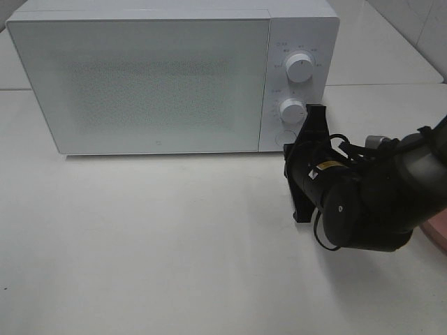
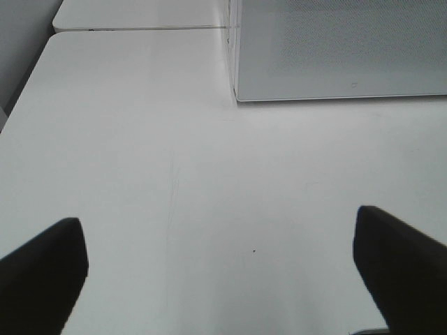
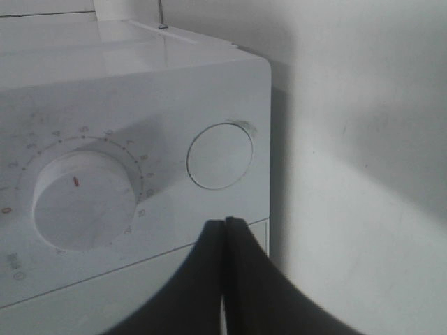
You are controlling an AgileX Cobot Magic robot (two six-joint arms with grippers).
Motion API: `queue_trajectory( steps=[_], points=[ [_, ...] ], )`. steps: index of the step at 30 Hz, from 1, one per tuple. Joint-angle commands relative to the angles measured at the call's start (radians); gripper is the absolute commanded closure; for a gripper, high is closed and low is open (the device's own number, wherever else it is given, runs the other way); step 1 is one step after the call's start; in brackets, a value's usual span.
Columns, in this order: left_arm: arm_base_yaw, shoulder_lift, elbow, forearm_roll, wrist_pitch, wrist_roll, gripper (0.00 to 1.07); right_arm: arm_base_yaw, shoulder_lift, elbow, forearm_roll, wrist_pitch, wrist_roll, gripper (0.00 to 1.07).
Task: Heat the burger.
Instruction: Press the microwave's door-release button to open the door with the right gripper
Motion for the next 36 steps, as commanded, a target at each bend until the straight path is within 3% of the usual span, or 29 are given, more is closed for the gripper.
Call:
queue_trajectory(
  steps=[1, 36],
  points=[
    [-0.002, -0.024, 0.003, -0.003, -0.014, -0.002, 0.09, -0.008, 0.021, -0.042, -0.007, 0.02, -0.018, 1.07],
    [-0.002, -0.024, 0.003, -0.003, -0.014, -0.002, 0.09, -0.072, 0.108, -0.23, 0.021, 0.104, -0.186, 1.07]
  ],
)
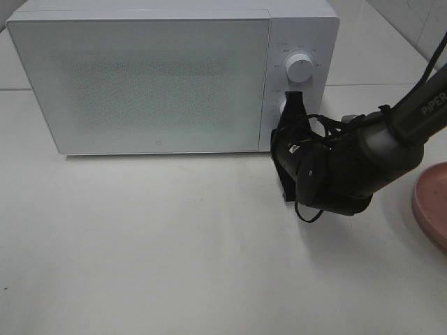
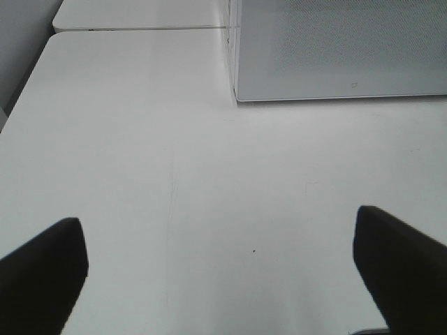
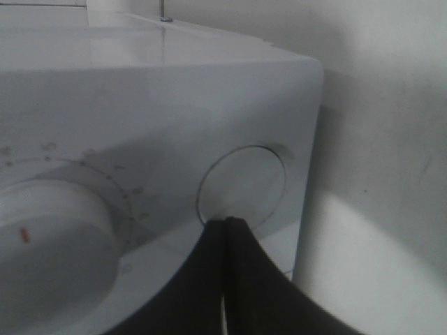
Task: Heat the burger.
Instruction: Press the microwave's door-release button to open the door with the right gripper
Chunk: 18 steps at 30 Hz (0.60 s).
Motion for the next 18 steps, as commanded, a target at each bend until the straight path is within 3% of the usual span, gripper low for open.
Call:
queue_trajectory(
  steps=[1, 18],
  points=[
    [-0.002, -0.024, 0.003, -0.003, -0.014, -0.002, 0.09, -0.016, 0.005, -0.029, -0.001, 0.019, -0.023, 1.07],
    [-0.002, -0.024, 0.003, -0.003, -0.014, -0.002, 0.09, -0.028, 0.005, -0.033, 0.02, -0.035, -0.071, 1.07]
  ],
)
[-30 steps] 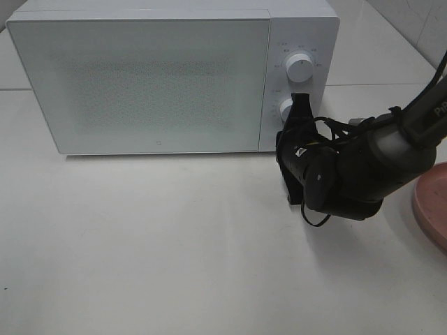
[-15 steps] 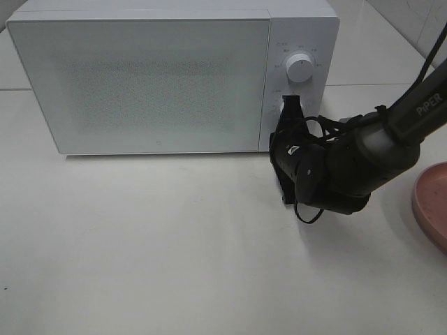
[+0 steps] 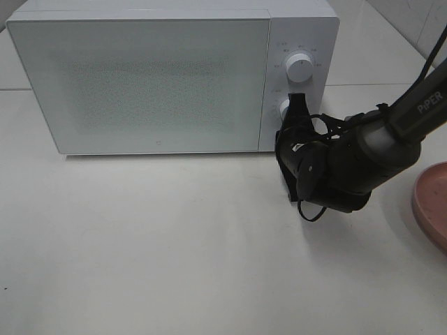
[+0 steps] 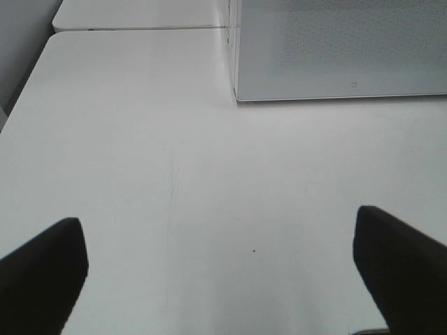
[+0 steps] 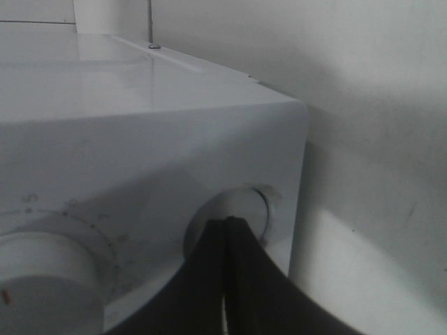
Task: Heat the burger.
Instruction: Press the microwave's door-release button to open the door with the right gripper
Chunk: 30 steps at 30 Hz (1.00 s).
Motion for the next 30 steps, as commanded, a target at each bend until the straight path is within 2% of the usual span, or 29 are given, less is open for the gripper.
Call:
queue_trajectory(
  steps=[1, 18, 30],
  points=[
    [-0.002, -0.024, 0.003, -0.003, -0.014, -0.002, 0.09, -0.008, -0.013, -0.013, -0.027, -0.029, -0.017, 1.07],
    [-0.002, -0.024, 0.003, -0.002, -0.014, -0.002, 0.09, -0.007, -0.067, 0.069, -0.054, 0.013, 0.0, 1.07],
    [-0.002, -0.024, 0.003, -0.002, -0.014, -0.002, 0.09, -0.008, -0.057, 0.064, -0.026, 0.027, -0.011, 1.07]
  ],
)
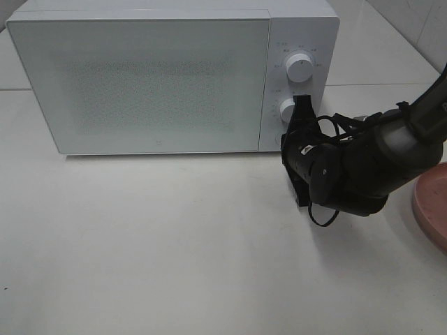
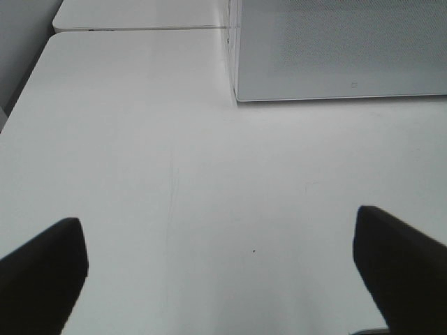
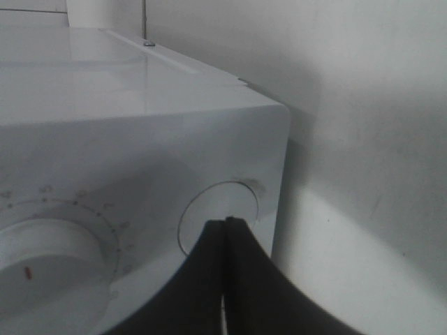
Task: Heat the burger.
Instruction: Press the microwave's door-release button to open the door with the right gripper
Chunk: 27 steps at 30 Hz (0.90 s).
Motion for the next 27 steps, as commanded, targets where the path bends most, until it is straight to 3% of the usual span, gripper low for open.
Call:
queue_trajectory(
  steps=[1, 20, 27],
  points=[
    [-0.002, -0.024, 0.003, -0.002, -0.014, -0.002, 0.09, -0.004, 0.002, -0.012, 0.006, 0.005, -0.018, 1.07],
    [-0.002, -0.024, 0.003, 0.0, -0.014, -0.002, 0.09, -0.04, 0.054, -0.113, 0.017, -0.03, -0.066, 1.07],
    [-0.002, -0.024, 0.003, 0.0, -0.014, -0.002, 0.09, -0.04, 0.083, -0.199, 0.041, -0.075, -0.124, 1.07]
  ],
)
